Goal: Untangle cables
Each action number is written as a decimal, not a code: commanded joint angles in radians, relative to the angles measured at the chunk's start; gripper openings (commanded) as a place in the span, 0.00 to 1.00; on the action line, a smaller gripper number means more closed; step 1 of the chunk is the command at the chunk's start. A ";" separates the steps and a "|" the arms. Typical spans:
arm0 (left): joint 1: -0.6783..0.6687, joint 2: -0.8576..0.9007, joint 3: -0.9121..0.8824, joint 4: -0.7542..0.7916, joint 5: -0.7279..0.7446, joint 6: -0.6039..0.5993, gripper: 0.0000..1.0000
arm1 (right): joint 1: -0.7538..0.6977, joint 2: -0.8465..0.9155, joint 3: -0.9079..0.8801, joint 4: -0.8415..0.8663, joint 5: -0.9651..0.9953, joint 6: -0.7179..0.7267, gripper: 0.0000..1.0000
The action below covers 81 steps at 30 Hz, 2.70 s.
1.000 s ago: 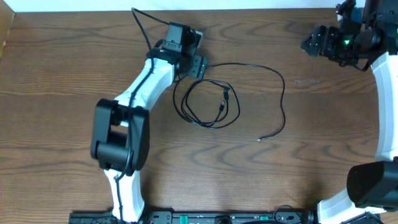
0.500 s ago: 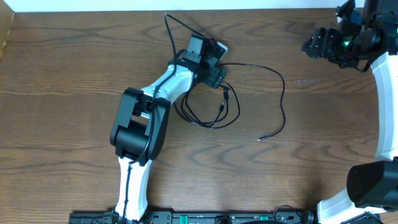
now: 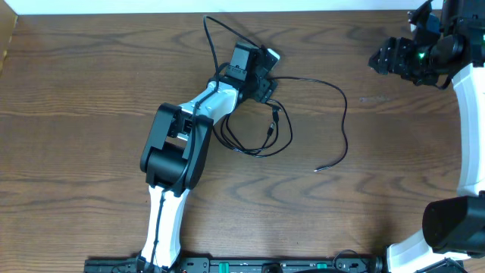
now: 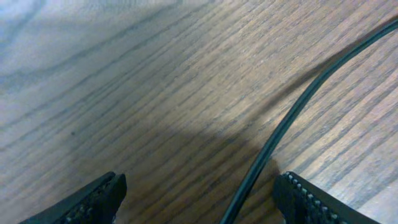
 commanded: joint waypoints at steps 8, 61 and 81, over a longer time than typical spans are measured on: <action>0.029 0.034 0.005 0.021 -0.157 0.040 0.53 | 0.008 -0.002 -0.007 -0.042 0.005 -0.015 0.75; 0.025 -1.063 0.008 -0.166 0.004 -0.798 0.07 | 0.247 -0.002 -0.008 0.052 -0.934 -0.636 0.82; 0.025 -0.970 0.008 -0.291 -0.114 -1.528 0.07 | 0.452 -0.002 -0.008 0.679 -0.916 -0.094 0.75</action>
